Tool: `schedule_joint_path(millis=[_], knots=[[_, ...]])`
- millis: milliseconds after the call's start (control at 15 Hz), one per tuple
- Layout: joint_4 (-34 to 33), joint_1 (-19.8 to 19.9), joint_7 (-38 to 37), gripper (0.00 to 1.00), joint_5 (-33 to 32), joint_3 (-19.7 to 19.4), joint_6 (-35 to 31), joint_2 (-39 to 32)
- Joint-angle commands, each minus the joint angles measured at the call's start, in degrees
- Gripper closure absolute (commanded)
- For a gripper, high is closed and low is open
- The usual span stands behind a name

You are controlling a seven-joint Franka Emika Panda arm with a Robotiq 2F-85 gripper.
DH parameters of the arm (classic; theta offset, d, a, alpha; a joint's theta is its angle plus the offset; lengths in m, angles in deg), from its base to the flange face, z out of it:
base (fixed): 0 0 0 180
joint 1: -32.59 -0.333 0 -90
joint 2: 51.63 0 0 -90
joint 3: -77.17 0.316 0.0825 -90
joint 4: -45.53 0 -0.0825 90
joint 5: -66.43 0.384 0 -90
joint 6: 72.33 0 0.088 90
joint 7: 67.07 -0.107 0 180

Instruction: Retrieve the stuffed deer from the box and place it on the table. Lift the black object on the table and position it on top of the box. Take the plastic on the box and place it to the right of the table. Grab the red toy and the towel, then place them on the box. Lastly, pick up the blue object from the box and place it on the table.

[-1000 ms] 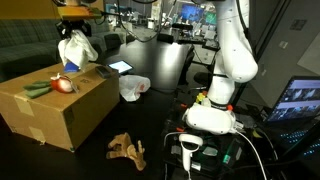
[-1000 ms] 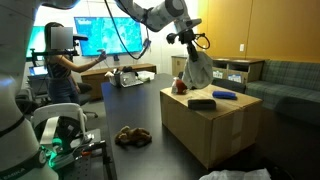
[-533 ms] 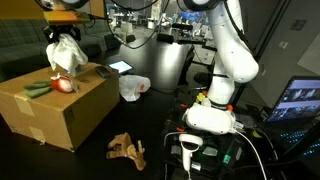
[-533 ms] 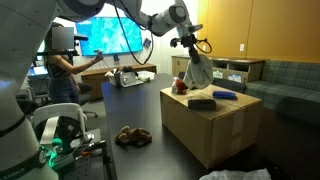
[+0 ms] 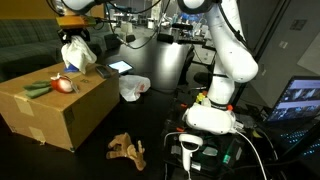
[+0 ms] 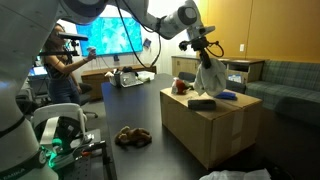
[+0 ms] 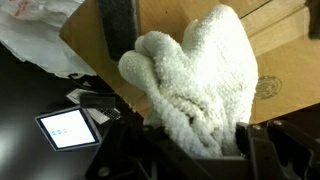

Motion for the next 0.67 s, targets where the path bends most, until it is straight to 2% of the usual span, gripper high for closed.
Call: schedule_joint_path(millis=[0, 333, 600], knots=[[2.31, 0.76, -1.47, 0.91, 1.44, -1.49, -0.29, 1.60], [2.39, 0.84, -1.20, 0.91, 1.42, -1.47, -0.90, 1.26], [0.53, -0.60, -0.44, 0.91, 1.08, -0.64, -4.73, 0.36]])
